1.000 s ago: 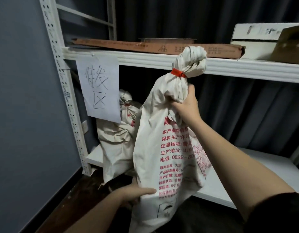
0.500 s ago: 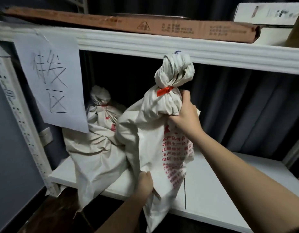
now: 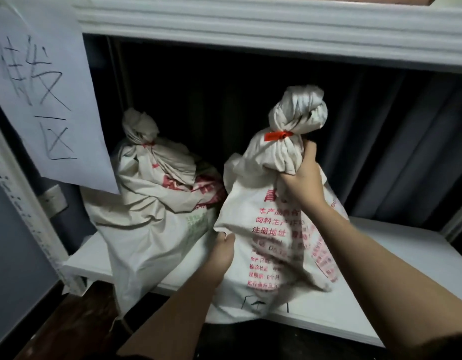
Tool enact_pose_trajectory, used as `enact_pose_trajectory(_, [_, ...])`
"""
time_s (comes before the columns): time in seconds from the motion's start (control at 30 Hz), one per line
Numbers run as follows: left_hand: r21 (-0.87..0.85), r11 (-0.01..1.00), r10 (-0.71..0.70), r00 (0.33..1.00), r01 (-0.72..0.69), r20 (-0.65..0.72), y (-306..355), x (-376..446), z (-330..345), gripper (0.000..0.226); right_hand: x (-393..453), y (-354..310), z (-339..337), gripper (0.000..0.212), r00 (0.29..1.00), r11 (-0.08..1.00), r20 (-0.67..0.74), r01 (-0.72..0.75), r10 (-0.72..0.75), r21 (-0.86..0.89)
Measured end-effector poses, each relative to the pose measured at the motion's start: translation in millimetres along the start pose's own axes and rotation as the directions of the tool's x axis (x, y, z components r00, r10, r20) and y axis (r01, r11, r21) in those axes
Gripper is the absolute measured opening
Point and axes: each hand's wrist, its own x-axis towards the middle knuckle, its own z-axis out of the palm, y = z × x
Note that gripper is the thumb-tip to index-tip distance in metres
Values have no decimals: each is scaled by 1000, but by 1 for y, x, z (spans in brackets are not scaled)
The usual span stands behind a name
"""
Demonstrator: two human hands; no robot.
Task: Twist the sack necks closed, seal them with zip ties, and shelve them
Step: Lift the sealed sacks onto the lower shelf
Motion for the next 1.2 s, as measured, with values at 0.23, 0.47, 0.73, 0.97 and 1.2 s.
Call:
enact_pose_trajectory(0.23, [311, 944, 25, 967, -106, 254, -37, 6, -9, 96, -18, 40, 10, 59, 991, 732, 32, -75, 131, -677])
enact_pose_trajectory(0.47, [91, 979, -195, 968, 182, 160, -53, 2, 17, 100, -27, 58, 44, 33, 893, 842, 131, -345, 430, -414])
enact_pose_trajectory(0.73, [-138, 987, -102, 978, 78, -179, -54, 16, 35, 91, 19, 6, 74, 33, 913, 940, 359, -71, 196, -333])
enact_pose_trajectory(0.97, [-76, 997, 9, 954, -33, -301, -47, 38, -3, 80, 41, -11, 86, 36, 865, 961, 485, 16, 124, -275])
enact_pose_trajectory(1.2, [99, 987, 154, 938, -129, -310, -28, 22, -11, 125, 26, 25, 99, 47, 855, 852, 342, -194, 389, -486])
